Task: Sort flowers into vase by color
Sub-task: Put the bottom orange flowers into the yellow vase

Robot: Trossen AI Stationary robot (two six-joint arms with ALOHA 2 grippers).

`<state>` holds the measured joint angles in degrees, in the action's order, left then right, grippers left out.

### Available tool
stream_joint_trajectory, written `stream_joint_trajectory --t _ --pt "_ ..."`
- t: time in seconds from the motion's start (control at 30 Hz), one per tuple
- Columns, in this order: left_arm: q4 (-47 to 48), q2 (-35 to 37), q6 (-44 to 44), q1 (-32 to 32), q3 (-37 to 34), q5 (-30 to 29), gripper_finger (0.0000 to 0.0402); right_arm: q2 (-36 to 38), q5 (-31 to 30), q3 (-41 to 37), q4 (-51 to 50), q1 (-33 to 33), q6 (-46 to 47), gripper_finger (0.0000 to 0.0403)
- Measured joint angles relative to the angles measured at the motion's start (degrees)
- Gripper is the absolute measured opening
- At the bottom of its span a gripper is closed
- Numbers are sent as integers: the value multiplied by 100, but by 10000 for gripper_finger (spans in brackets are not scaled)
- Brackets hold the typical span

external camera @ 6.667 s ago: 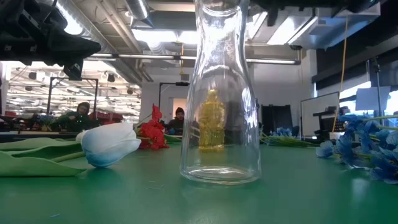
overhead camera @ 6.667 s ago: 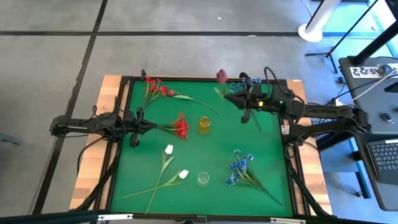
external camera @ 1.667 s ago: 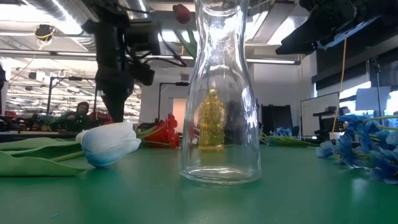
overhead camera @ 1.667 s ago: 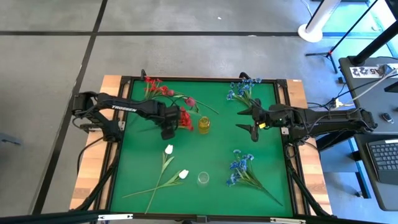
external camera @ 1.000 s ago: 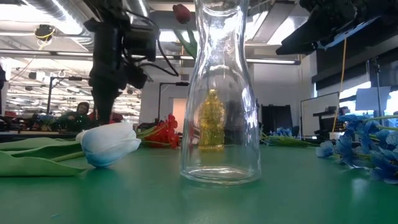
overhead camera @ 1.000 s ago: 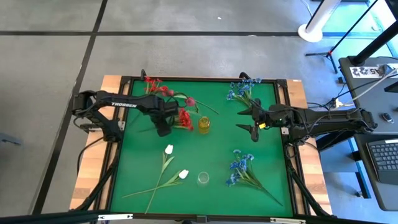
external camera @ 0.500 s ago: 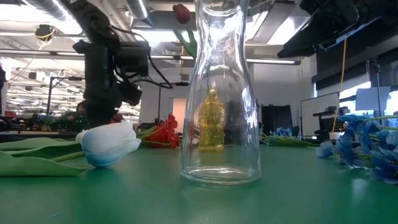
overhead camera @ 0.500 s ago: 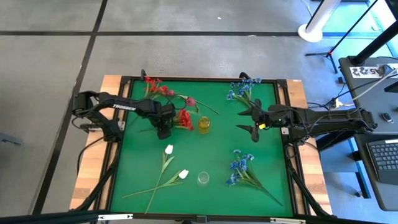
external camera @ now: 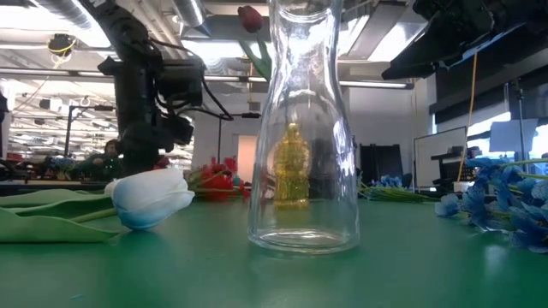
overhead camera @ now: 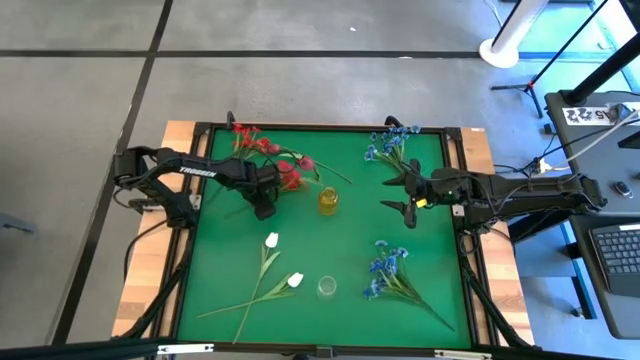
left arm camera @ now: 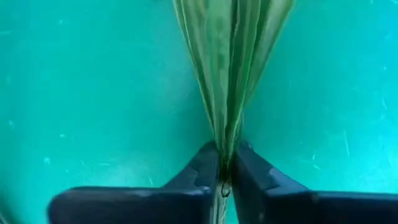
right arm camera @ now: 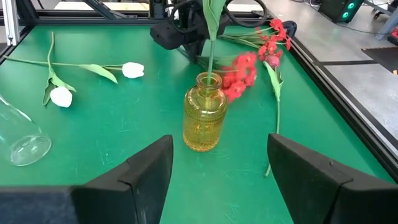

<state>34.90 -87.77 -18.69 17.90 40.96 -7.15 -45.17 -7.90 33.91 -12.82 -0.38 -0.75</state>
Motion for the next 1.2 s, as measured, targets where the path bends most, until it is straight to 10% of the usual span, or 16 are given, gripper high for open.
stream_joint_trajectory --t 0.23,0.57,0.87,1.2 --pt "459 369 -224 -50 274 -473 12 0 -1 0 -11 0 0 259" --pt "219 2837 -649 -135 495 -623 8 0 -7 2 -11 0 0 259" --pt "-2850 4250 103 -707 335 -1099 8 0 -9 2 116 0 -17 259" --pt "-5995 3678 1052 -1566 43 -312 8 -2 -7 2 229 -1 -107 259"
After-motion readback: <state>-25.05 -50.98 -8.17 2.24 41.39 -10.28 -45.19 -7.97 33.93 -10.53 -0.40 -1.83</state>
